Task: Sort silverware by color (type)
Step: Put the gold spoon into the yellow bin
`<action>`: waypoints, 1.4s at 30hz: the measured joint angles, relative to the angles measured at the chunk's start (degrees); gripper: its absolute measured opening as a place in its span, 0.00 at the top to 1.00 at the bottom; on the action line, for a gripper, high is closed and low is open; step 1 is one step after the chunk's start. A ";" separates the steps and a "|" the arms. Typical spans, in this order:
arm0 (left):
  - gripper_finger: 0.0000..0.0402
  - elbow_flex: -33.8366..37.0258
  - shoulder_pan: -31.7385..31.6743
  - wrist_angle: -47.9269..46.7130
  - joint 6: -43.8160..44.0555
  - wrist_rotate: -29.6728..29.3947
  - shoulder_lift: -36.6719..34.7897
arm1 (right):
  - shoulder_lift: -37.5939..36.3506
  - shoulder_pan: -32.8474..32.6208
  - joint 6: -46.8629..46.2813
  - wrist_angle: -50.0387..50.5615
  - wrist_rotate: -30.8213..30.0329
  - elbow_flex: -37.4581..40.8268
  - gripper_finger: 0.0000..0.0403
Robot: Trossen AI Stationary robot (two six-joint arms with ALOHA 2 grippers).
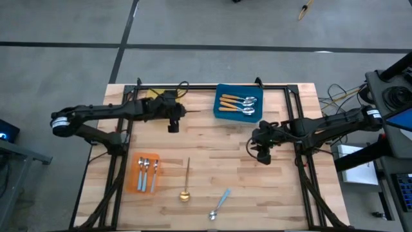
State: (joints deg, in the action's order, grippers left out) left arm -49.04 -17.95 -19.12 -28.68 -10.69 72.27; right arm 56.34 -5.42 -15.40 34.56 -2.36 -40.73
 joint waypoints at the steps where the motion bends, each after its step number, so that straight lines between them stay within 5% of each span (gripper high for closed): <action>1: 0.98 0.00 -1.00 -0.44 -0.85 0.48 0.00 | 0.00 -0.01 -0.33 -0.04 0.00 0.15 0.77; 10: 0.98 -0.02 -10.46 -4.55 -10.12 5.82 0.00 | -0.02 0.03 -0.93 -2.53 -0.16 0.28 0.81; 20: 0.98 0.00 -25.48 -2.29 -10.64 20.44 0.04 | -0.02 0.03 -0.52 -4.03 -0.62 0.28 0.81; 30: 0.98 0.03 -35.80 -0.07 -6.37 22.35 4.57 | -0.02 0.03 -0.48 -6.54 -0.65 0.28 0.83; 42: 0.98 0.09 -37.01 1.65 -6.52 22.40 11.85 | -0.02 0.03 -0.48 -6.59 -0.67 0.28 0.83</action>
State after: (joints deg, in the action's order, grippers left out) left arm -48.95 -54.96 -17.47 -35.20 11.70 84.12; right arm 56.31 -5.39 -15.88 27.97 -3.03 -40.45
